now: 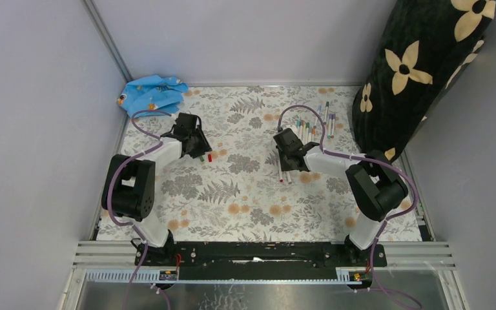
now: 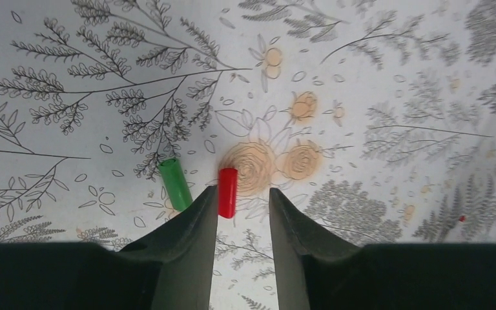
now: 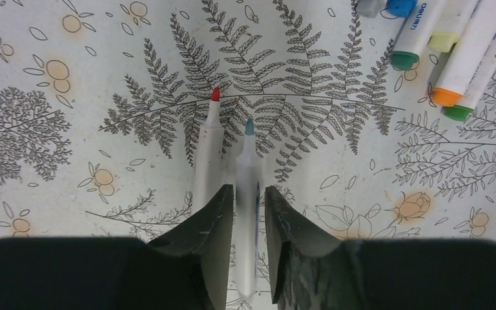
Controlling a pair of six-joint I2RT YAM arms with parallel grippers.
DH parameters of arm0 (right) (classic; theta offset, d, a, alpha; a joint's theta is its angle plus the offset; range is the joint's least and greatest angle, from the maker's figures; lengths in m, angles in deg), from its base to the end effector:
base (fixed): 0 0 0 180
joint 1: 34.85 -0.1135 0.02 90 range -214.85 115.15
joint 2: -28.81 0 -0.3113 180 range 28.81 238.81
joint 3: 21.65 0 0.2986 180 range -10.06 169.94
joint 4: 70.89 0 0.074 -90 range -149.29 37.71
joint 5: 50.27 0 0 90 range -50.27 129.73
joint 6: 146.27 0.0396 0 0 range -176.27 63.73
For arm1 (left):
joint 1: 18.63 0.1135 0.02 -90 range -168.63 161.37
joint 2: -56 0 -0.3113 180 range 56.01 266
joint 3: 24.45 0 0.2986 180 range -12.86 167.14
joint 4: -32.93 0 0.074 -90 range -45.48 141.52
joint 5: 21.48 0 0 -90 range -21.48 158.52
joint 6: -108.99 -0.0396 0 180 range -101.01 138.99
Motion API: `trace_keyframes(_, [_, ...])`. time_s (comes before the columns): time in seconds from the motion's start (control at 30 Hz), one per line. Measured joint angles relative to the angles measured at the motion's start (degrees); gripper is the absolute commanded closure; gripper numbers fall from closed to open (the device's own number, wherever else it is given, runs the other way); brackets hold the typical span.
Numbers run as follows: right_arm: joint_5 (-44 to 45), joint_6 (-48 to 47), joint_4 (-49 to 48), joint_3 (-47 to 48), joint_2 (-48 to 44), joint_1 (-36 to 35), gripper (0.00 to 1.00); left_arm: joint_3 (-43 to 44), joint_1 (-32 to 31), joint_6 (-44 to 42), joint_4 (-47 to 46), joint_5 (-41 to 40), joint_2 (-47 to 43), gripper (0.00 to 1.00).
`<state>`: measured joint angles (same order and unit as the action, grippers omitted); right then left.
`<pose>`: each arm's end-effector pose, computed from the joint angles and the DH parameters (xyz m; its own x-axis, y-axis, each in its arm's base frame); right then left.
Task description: Open the pen caps
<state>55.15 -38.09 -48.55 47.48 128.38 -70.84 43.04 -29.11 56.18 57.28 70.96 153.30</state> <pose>0.3274 0.2248 0.1799 -0.7483 -0.1717 -0.6407 -0.2135 0.9769 -0.0124 0.3784 -0.0717 0.1818 -0.7597 -0.4736 -0.4456 -0.3175 0.8682 -0.3814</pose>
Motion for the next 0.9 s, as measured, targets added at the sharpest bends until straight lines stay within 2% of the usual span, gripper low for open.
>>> trace_keyframes(0.33, [-0.37, 0.04, -0.9, 0.0, 1.64, 0.22, 0.49, -0.02, -0.81, 1.29, -0.11, 0.39, -5.62, 0.58])
trace_keyframes(0.47, [0.37, -0.02, -0.13, 0.04, 0.81, 0.39, 0.46, -0.13, -1.18, 1.95, -0.11, 0.96, -6.43, 0.58])
trace_keyframes(0.67, [1.86, -0.44, 1.9, 2.4, -3.78, 3.98, 0.46, -0.13, -2.14, 2.73, -0.17, 1.81, -8.13, 0.58])
trace_keyframes(0.9, [3.02, -0.59, 1.9, 4.48, -4.74, 13.0, 0.5, -0.13, -2.69, 3.39, -0.46, 3.39, -10.45, 0.58])
